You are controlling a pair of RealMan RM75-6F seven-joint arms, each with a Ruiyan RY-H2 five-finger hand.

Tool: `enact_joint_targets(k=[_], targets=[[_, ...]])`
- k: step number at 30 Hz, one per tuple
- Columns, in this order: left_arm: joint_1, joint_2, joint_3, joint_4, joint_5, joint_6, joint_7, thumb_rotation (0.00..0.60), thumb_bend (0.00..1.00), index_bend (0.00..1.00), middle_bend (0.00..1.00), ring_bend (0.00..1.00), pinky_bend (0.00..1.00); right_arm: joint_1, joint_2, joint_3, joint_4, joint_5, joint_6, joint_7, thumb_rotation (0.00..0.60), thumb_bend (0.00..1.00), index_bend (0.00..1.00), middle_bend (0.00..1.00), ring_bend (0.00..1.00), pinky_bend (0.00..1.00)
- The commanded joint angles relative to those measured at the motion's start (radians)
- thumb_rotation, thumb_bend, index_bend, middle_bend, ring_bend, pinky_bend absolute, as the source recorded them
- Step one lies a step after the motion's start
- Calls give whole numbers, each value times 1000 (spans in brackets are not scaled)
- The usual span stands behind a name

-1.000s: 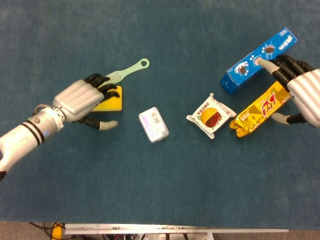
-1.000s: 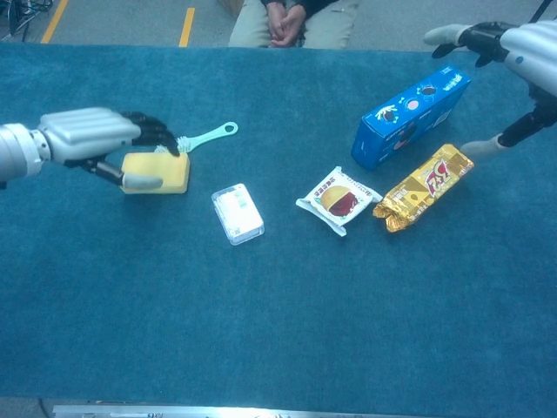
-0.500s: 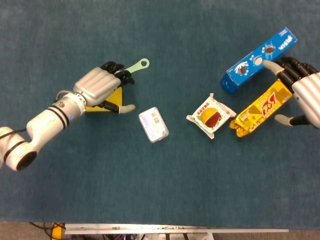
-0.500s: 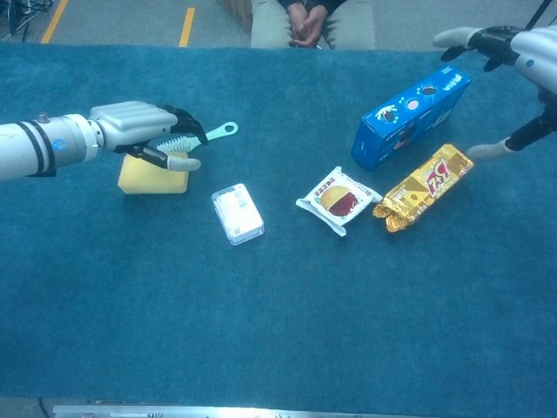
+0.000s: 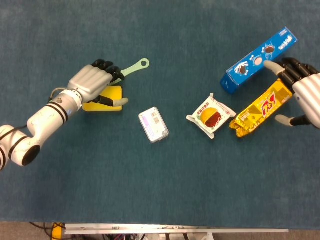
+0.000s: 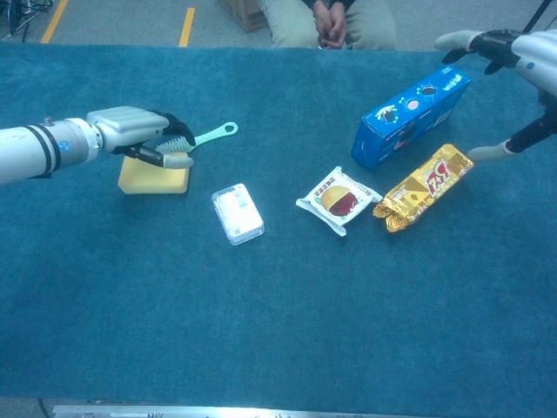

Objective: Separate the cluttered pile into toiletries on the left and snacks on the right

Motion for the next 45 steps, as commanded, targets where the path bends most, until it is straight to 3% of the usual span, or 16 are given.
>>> enact_joint_targets(k=[1,16,23,25,29,35,45], targets=[[2,12,7,-6,0,-12,3,83,185,171,135,14,38,0,-1,1,-2,0,0,0,600,0,76,202,122,250],[46,193,71,-153,4,-40,25,85,185,176,150,18,38,0,-8,9,-8,1,-2,-5,600,0,76,202,122,250],[89,281,48,-280,56,91,9,94,185,179,149,24,38,-1,-10,9,-4,-4,-3,5,600,0,76,202,122,250],[99,298,41,-327,102,143,-1,133,185,179,146,24,38,-2,-11,9,-1,-5,-4,9,600,0,76,202,122,250],[99,306,38,-399,188,201,-10,235,185,178,144,24,37,0,-16,8,9,-5,-11,17,600,0,76,202,122,250],[73,283,35,-493,263,211,34,238,185,175,136,24,38,-3,-14,7,25,-8,-12,36,600,0,76,202,122,250],[21,169,-3,-519,230,156,111,215,185,152,117,24,38,-17,-1,0,52,-16,-6,79,600,0,77,202,121,250]])
